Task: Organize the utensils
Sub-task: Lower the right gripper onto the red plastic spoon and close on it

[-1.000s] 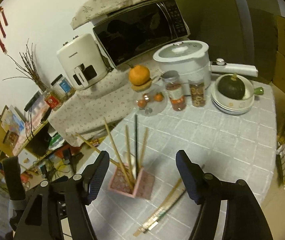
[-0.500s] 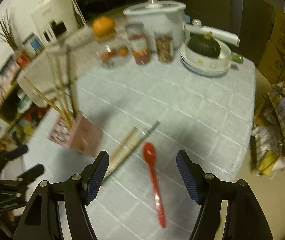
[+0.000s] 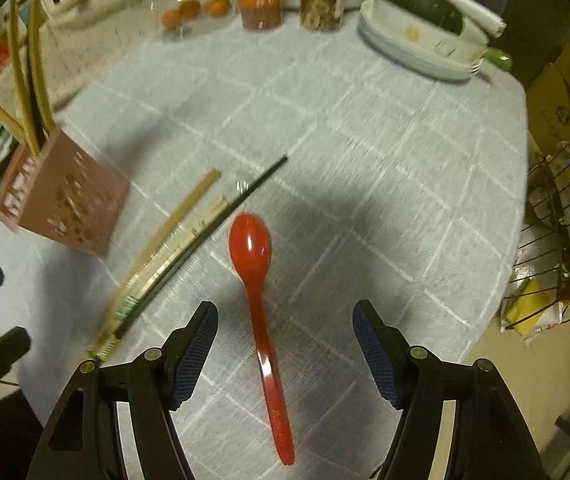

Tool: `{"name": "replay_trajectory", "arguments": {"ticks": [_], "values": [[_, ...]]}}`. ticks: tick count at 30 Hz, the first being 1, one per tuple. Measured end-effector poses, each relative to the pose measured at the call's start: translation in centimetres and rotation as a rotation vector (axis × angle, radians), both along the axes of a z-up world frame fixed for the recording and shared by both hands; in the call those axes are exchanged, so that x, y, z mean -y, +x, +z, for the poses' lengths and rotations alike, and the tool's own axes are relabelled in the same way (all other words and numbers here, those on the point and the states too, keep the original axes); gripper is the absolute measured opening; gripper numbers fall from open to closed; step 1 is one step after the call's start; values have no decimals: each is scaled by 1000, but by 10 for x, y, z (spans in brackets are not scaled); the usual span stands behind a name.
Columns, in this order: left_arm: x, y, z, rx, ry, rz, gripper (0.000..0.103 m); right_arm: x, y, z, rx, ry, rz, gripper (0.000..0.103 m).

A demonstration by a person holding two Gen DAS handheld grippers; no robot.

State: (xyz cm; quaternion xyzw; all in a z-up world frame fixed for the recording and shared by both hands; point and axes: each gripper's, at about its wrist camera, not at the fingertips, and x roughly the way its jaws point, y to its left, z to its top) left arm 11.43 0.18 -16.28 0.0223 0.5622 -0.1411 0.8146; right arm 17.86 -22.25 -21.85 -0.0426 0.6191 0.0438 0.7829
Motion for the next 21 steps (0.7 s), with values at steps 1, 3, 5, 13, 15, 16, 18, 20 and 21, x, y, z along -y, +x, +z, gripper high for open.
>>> {"name": "replay_trajectory", "arguments": {"ticks": [1,3,5,13,15,16,18,20,21], "values": [[-1,1,0,-4,-3,3,83,-2,2,-4,-6,-4,3,70],[0,1,1,-6,-7,-2,83,-5,5,-9,-15,-1,8,63],[2,0,2,2,4,-15,83,-7,8,-14,-29,7,10,53],[6,-7,10,73,70,-70,83,-13,11,-27,-59,11,16,22],[6,-7,12,70,55,-77,83,-14,10,-26,-58,14,22,8],[6,-7,13,71,52,-80,83,-12,8,-25,-53,18,19,8],[8,-8,17,78,54,-88,83,-10,5,-21,-45,25,17,8],[12,-11,22,96,51,-98,81,-5,2,-12,-32,43,10,8],[15,-13,25,107,51,-108,79,-1,0,-6,-18,56,5,8]]}}
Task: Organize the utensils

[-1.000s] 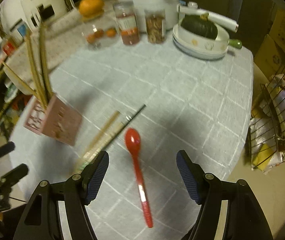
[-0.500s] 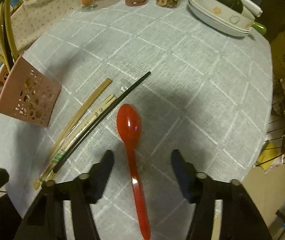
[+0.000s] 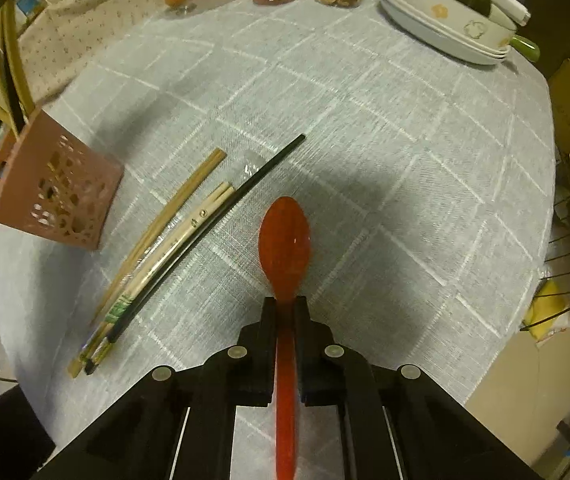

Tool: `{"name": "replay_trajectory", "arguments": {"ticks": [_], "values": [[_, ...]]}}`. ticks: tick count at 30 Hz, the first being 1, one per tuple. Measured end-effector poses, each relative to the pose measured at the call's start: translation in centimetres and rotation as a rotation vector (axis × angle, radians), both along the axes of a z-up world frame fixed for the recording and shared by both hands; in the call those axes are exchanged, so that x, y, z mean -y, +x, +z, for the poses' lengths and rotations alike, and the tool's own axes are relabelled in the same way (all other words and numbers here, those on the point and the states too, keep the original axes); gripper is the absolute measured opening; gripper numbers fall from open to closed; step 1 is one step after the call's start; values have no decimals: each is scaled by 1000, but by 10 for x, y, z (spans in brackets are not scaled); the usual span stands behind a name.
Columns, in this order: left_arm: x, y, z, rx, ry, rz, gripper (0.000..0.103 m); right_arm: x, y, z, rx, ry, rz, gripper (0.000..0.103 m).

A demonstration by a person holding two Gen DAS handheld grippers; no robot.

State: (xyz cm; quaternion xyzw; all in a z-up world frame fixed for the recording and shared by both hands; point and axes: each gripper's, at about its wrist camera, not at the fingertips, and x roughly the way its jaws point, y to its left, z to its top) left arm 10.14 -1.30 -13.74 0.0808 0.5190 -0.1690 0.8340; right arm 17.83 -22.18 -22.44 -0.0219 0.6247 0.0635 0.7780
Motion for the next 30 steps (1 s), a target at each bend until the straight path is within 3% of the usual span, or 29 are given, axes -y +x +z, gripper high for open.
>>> {"name": "replay_trajectory", "arguments": {"ticks": [7,9,12,17,22,30], "values": [[36,-14,5,-18,-21,-101,65,35,-10,30,44,78,-35,8],[56,-17,1,-20,8,-149,55,46,-17,36,49,94,-37,8],[81,-10,-9,-24,69,-177,48,63,-21,37,48,116,-49,8],[113,25,-32,-94,80,-147,45,81,-29,38,29,165,-86,8],[140,69,-50,-57,161,-108,41,91,-30,31,11,182,-101,8],[142,123,-73,-65,130,-41,41,103,-28,32,14,191,-103,8]]}}
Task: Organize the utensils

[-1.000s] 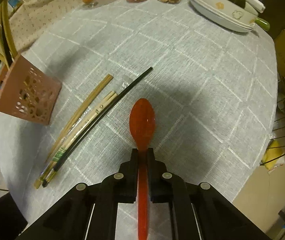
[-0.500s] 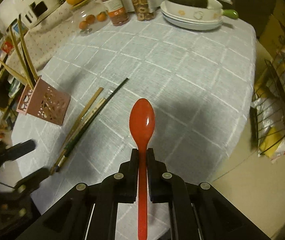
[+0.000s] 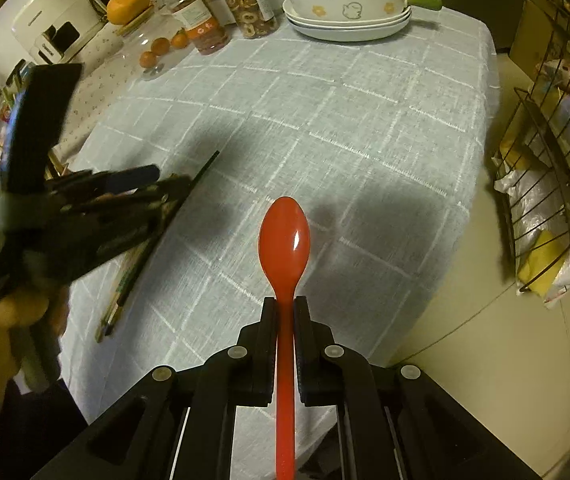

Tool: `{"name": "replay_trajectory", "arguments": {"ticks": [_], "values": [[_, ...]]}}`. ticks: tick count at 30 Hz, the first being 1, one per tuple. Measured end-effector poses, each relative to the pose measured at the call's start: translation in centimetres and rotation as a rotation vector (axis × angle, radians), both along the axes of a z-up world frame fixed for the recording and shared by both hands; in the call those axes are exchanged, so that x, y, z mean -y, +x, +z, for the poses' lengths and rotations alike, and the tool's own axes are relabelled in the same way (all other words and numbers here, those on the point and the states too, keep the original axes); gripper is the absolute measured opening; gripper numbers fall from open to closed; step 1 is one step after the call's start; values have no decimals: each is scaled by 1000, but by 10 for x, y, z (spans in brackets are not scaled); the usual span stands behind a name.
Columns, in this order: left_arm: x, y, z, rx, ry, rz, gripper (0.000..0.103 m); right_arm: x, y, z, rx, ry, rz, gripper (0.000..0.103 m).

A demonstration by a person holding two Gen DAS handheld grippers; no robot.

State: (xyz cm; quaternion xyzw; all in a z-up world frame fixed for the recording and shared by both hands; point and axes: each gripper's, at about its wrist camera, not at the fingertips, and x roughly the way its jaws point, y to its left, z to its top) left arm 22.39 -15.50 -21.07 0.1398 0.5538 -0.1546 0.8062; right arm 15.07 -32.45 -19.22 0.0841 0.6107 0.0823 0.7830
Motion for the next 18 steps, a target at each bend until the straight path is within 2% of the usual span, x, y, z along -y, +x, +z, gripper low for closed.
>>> {"name": "replay_trajectory", "arguments": {"ticks": [6,10,13,14,15,16,18], "values": [[4,23,-25,-67,-9,19,41,4,0,1,-2,5,-10,8],[1,27,-26,-53,-27,33,42,10,2,3,-1,12,-33,8],[2,24,-26,-46,-16,22,38,11,4,4,-2,16,-44,8],[3,23,-25,-50,-21,17,30,11,5,4,-2,16,-46,8],[4,23,-24,-61,-26,15,16,11,5,4,-2,13,-48,8],[5,22,-24,-75,-29,8,8,11,6,5,1,10,-51,8],[8,20,-23,-85,-10,-6,7,11,7,7,5,14,-58,8]]}}
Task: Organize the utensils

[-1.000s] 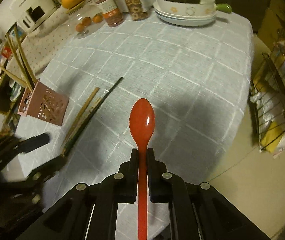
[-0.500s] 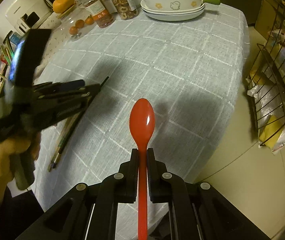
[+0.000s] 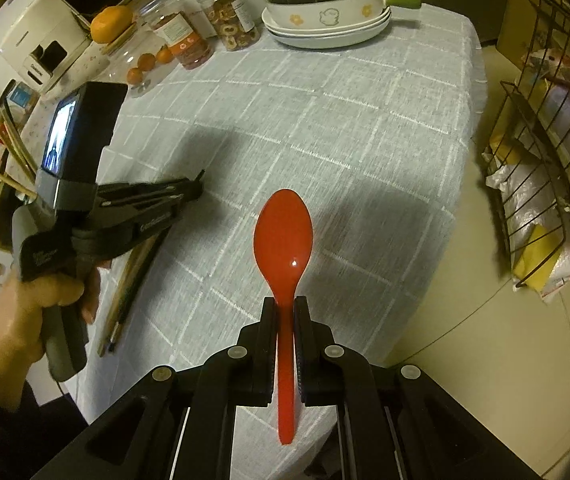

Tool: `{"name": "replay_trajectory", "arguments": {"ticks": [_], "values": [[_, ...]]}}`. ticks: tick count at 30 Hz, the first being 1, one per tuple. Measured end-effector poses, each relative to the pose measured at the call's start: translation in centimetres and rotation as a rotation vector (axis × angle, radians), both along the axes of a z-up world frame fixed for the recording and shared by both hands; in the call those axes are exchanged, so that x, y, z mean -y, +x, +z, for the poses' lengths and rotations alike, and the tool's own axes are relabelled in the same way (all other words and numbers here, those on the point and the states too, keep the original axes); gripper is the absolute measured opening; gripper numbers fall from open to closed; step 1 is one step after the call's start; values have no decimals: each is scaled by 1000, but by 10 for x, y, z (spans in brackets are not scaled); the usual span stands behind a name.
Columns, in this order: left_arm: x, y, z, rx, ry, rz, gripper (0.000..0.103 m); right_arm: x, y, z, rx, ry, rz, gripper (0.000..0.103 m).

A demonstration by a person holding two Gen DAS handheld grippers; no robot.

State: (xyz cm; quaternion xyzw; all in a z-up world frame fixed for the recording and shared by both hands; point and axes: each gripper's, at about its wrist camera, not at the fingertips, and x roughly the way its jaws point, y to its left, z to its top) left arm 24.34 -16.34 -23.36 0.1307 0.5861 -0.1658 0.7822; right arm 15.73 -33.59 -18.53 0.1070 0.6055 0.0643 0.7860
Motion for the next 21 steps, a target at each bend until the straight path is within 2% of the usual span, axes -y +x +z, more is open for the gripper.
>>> {"name": "replay_trajectory", "arguments": {"ticks": [3,9,13,16,18,20,21], "values": [[3,-8,7,18,12,-5,6,-2,-1,4,10,8,-4,8],[-1,-29,36,76,-29,-31,6,-7,-3,14,39,11,4,8],[-6,-37,48,77,-53,-54,6,-11,-6,18,45,13,8,8],[-6,-45,49,28,-75,-77,6,-13,-8,18,46,10,12,8],[-6,-50,41,-43,-89,-97,6,-13,-9,18,45,7,13,8],[-6,-55,41,-50,-84,-94,7,-12,-10,17,42,3,12,8],[-5,-58,41,-51,-81,-98,12,-12,-10,17,42,3,11,8]]}}
